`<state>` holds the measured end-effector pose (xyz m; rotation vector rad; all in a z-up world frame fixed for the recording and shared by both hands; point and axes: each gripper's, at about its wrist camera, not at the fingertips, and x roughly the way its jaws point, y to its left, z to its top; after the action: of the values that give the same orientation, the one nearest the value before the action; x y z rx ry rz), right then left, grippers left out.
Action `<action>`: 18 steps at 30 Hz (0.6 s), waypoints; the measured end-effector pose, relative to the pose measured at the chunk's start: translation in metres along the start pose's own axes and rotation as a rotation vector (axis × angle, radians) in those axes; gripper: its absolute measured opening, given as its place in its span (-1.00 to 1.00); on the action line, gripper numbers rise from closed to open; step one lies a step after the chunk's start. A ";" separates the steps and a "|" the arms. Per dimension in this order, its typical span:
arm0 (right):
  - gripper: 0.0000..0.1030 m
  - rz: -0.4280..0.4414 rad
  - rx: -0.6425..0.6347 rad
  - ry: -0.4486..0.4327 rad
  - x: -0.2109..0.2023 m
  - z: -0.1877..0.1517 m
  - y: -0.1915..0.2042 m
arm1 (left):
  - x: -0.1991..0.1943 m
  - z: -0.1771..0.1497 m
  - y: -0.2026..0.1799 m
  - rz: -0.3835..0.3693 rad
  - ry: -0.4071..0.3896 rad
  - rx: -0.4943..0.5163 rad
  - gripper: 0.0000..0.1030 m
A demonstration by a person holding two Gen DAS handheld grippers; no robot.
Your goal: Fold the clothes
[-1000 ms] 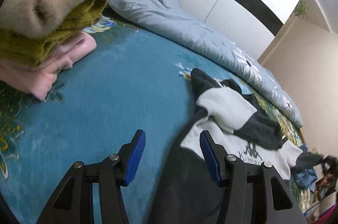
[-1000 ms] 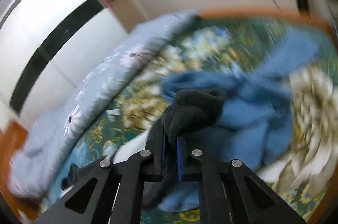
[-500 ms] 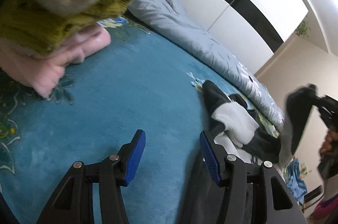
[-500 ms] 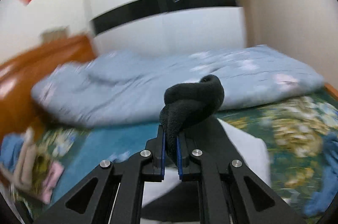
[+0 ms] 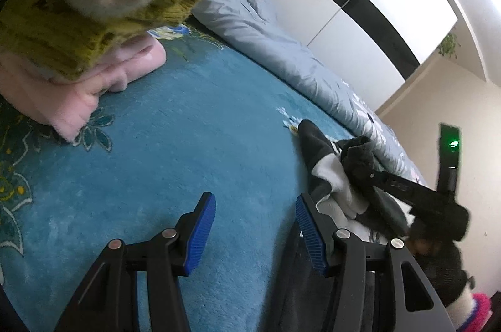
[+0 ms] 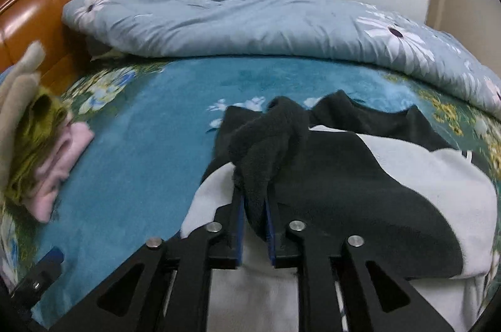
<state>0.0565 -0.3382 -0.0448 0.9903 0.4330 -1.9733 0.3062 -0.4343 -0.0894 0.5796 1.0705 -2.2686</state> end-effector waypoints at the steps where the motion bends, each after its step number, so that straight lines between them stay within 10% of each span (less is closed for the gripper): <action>1: -0.21 0.037 -0.024 0.013 -0.001 -0.001 0.003 | 0.001 0.000 -0.001 0.001 0.003 0.007 0.12; 5: -0.20 0.100 -0.049 0.009 -0.037 -0.019 -0.010 | 0.006 0.001 -0.006 -0.033 0.030 0.006 0.12; 11: -0.11 0.000 0.086 -0.037 -0.085 -0.059 -0.086 | 0.040 0.009 -0.058 -0.274 0.218 0.049 0.34; 18: -0.10 -0.012 0.287 -0.082 -0.119 -0.110 -0.162 | 0.109 0.023 -0.129 -0.246 0.319 0.149 0.34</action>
<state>0.0132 -0.1136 -0.0318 1.0787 0.1109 -2.1174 0.1377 -0.4178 -0.0684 0.9426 1.1827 -2.5436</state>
